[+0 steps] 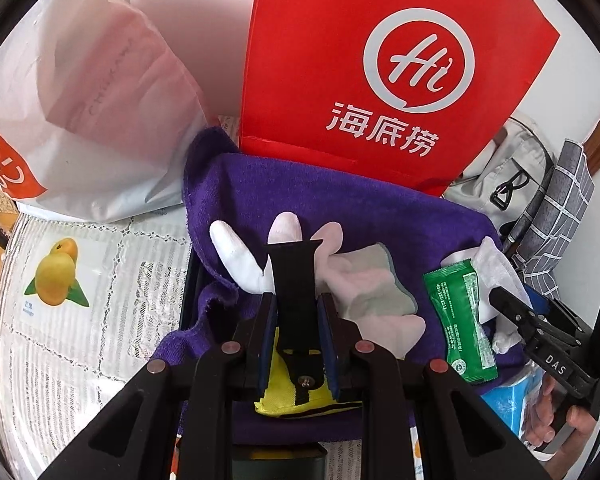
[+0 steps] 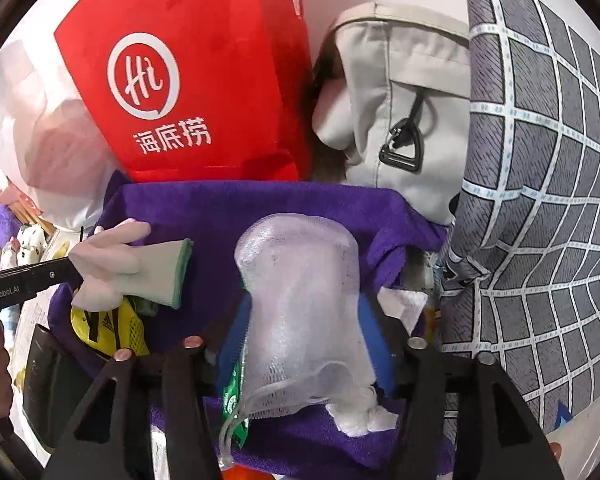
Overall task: Organize soft objects
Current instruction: 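Open the left tool over the yellow bag while the right tool releases the clear bag on the towel, then move both tools back to the sheet toward the orange-slice packet and second strap piece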
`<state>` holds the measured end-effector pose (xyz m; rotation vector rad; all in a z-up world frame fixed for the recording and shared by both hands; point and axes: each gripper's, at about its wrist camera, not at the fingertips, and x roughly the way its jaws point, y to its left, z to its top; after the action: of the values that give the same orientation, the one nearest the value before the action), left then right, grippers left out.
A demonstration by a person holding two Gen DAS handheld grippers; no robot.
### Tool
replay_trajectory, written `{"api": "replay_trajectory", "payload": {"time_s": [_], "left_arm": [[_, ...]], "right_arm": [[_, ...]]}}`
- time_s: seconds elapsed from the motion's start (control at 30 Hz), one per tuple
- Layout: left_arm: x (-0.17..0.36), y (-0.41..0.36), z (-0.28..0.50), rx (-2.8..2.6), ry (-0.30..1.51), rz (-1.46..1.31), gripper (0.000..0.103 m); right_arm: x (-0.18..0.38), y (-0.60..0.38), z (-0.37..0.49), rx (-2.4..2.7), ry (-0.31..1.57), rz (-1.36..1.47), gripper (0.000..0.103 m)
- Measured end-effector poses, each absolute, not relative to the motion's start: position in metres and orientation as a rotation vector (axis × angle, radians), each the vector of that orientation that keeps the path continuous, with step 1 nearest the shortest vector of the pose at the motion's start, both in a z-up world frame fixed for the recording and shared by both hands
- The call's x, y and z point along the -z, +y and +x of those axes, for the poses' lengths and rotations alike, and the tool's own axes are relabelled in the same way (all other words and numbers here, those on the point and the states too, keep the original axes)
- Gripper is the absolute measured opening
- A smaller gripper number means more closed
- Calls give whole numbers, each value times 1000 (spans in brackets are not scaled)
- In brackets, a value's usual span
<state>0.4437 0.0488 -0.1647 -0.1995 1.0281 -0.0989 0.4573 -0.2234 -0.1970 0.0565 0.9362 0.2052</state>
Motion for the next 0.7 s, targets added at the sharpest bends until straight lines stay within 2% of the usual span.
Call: {"api": "replay_trajectory", "payload": {"time_s": [0.1, 0.23, 0.33, 0.7], "left_arm": [[164, 50, 443, 94, 1033, -205, 24], [161, 52, 443, 49, 1040, -189, 47], [157, 54, 441, 35, 1030, -181, 48], [137, 59, 431, 75, 998, -220, 52]], "right_arm": [[193, -226, 455, -209, 932, 75, 66], [182, -227, 450, -210, 904, 81, 74], [172, -225, 447, -215, 888, 81, 79], [119, -209, 406, -224, 780, 68, 79]]}}
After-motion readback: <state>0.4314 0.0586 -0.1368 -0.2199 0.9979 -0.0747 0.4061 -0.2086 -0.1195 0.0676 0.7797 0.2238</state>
